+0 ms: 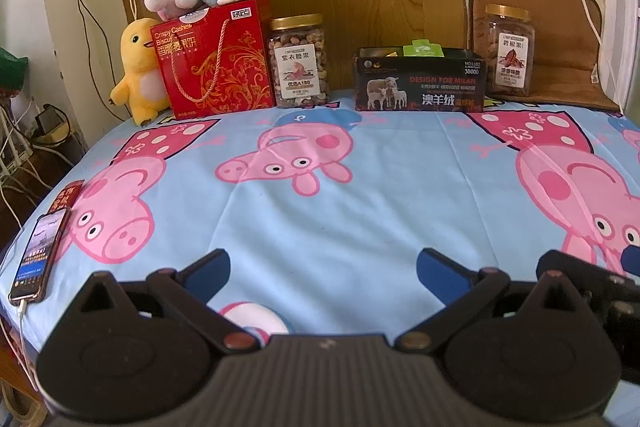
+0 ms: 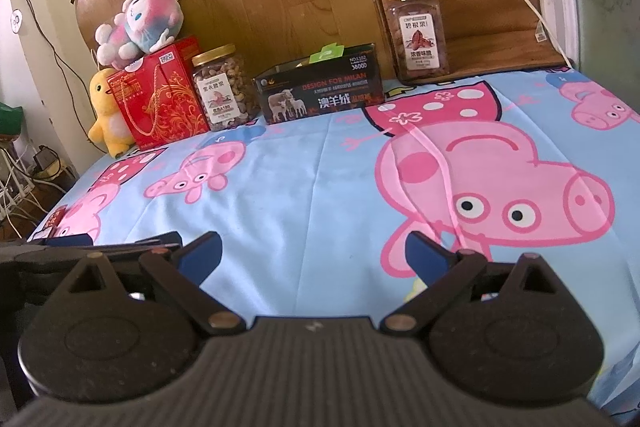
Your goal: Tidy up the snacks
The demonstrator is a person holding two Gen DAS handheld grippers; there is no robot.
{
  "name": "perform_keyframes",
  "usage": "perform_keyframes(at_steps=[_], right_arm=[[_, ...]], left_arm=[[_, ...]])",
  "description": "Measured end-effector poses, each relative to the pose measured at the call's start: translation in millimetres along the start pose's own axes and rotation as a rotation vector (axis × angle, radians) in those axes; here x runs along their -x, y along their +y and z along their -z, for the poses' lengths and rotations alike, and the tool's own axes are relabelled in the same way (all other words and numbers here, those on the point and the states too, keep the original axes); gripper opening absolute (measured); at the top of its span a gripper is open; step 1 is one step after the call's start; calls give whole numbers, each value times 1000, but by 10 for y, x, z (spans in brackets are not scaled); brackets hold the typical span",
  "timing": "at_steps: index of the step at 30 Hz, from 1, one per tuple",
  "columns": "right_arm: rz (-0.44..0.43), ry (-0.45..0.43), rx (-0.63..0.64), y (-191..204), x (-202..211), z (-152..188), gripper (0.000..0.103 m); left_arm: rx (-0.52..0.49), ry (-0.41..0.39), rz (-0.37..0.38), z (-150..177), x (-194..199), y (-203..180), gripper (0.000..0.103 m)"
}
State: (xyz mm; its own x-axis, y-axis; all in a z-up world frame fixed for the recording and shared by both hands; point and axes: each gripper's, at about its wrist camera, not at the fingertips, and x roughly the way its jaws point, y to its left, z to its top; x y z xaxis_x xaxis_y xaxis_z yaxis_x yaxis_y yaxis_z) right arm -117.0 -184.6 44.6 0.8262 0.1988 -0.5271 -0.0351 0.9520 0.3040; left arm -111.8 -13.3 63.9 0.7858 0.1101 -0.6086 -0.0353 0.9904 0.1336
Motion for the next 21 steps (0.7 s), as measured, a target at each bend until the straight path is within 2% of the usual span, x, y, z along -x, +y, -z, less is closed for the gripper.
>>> perform_keyframes(at_steps=[21], right_arm=[[-15, 4, -8, 8, 13, 6, 100]], left_arm=[[-6, 18, 5, 14, -33, 17, 103]])
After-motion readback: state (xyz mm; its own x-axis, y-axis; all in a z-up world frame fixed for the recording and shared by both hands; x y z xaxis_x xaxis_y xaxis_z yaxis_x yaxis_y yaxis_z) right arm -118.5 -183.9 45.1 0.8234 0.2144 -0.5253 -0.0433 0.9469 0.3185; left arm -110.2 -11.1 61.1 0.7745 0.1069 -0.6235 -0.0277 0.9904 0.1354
